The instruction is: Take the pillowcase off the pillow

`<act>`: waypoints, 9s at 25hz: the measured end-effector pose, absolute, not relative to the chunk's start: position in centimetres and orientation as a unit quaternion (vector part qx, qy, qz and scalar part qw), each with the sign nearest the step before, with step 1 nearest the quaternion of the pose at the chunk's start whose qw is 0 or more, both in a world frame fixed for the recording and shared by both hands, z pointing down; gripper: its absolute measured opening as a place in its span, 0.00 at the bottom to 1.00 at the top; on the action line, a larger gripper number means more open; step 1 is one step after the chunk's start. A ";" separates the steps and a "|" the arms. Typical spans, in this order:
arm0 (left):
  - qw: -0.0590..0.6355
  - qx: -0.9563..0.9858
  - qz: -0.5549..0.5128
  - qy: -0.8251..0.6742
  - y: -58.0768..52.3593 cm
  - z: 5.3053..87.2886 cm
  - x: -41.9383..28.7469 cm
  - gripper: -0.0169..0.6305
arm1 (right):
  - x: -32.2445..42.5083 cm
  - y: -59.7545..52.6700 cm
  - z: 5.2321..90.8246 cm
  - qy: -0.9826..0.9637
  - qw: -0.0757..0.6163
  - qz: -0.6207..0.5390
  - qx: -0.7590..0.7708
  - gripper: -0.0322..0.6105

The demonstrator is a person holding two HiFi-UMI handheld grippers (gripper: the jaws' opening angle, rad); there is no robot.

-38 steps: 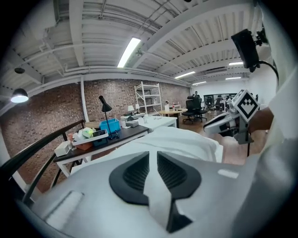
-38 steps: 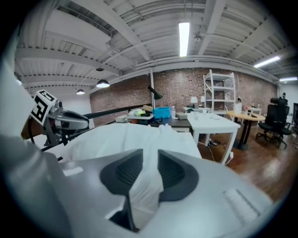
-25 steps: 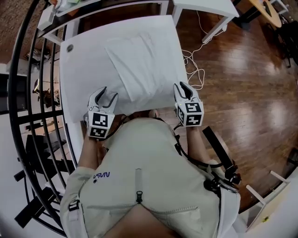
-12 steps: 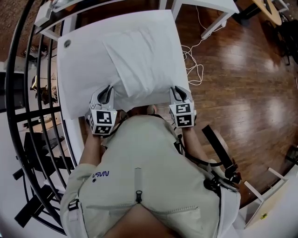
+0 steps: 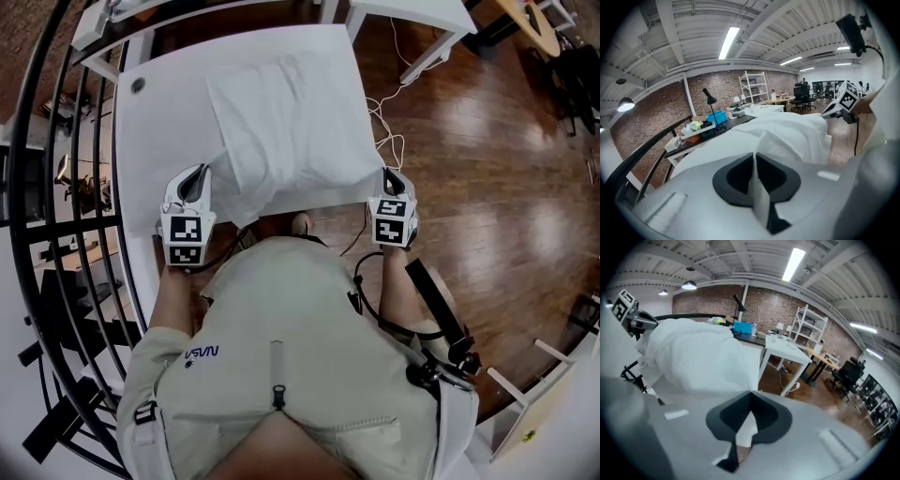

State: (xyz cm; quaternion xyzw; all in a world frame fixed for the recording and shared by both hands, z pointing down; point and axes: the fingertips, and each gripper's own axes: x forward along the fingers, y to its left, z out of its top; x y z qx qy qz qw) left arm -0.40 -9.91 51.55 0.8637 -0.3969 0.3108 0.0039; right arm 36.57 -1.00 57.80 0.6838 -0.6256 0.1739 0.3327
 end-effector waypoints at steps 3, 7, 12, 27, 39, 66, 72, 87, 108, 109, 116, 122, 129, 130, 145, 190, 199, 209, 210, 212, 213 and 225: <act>0.014 0.869 0.328 -0.370 -8.1 53.5 0.2 0.10 | 35.2 -0.2 59.8 -0.637 0.338 0.212 0.660 0.07; 0.009 0.868 0.322 -0.378 -7.6 53.0 0.1 0.16 | 33.4 0.1 59.7 -0.653 0.290 0.245 0.656 0.21; -0.002 0.860 0.305 -0.409 -8.4 50.0 -0.2 0.16 | 32.0 -2.5 54.3 -0.699 0.188 0.204 0.659 0.21; -0.010 0.861 0.306 -0.407 -15.5 48.2 -0.7 0.16 | 27.6 -8.4 53.0 -0.737 0.141 0.228 0.621 0.21; -0.011 0.874 0.302 -0.380 -25.9 49.9 0.2 0.23 | 26.2 -12.4 49.3 -0.716 0.177 0.199 0.645 0.21; 0.015 0.868 0.234 -0.438 -20.8 45.5 -2.4 0.04 | 26.7 -31.2 51.1 -0.700 0.334 0.141 0.616 0.07; 0.045 0.868 0.186 -0.459 -21.2 44.4 -4.6 0.04 | 33.2 -31.2 50.0 -0.645 0.295 0.148 0.689 0.07; 0.034 0.875 0.220 -0.430 -25.8 46.8 -1.8 0.11 | 33.8 -26.3 53.5 -0.673 0.224 0.187 0.680 0.22; 0.081 0.902 0.274 -0.323 -10.4 49.4 2.3 0.29 | 22.0 -5.9 53.6 -0.744 0.185 0.226 0.601 0.26; 0.084 0.898 0.278 -0.330 -9.9 49.5 2.7 0.30 | 22.0 -5.8 53.3 -0.753 0.185 0.220 0.591 0.26; 0.060 0.870 0.326 -0.364 -6.6 51.1 3.9 0.34 | 20.3 -5.1 54.8 -0.797 0.195 0.186 0.540 0.32; 0.060 0.856 0.358 -0.369 -5.2 55.5 2.3 0.34 | 17.9 -4.7 54.3 -0.800 0.201 0.166 0.541 0.32; 0.029 0.855 0.361 -0.372 -7.1 56.9 2.6 0.17 | 17.0 -4.4 56.5 -0.781 0.264 0.162 0.542 0.05; 0.025 0.856 0.357 -0.374 -7.4 56.8 2.5 0.13 | 16.8 -4.5 56.9 -0.779 0.272 0.160 0.542 0.05; 0.025 0.882 0.291 -0.369 -7.8 53.9 1.2 0.05 | 15.7 -4.2 57.2 -0.765 0.237 0.210 0.561 0.26; -0.127 0.868 0.380 -0.294 -6.9 56.0 3.6 0.15 | 18.6 -3.3 56.2 -0.729 0.331 0.084 0.593 0.06; -0.037 0.886 0.275 -0.373 -8.9 50.1 1.2 0.06 | 25.1 -2.6 53.5 -0.651 0.322 0.057 0.685 0.06; 0.024 0.885 0.303 -0.353 -6.7 53.7 0.2 0.05 | 31.8 -1.2 64.1 -0.585 0.365 0.217 0.691 0.06; 0.033 0.886 0.307 -0.347 -6.4 54.2 0.3 0.06 | 31.5 -1.1 65.2 -0.589 0.359 0.240 0.683 0.06; 0.049 0.892 0.308 -0.327 -5.7 54.6 0.6 0.06 | 31.0 -0.8 66.5 -0.603 0.339 0.281 0.665 0.06; 0.052 0.896 0.308 -0.316 -5.5 54.3 0.8 0.07 | 30.7 -0.7 66.6 -0.610 0.326 0.294 0.659 0.07; -0.019 0.913 0.272 -0.304 -10.8 44.8 4.0 0.12 | 28.9 -9.2 51.1 -0.718 0.137 0.171 0.660 0.25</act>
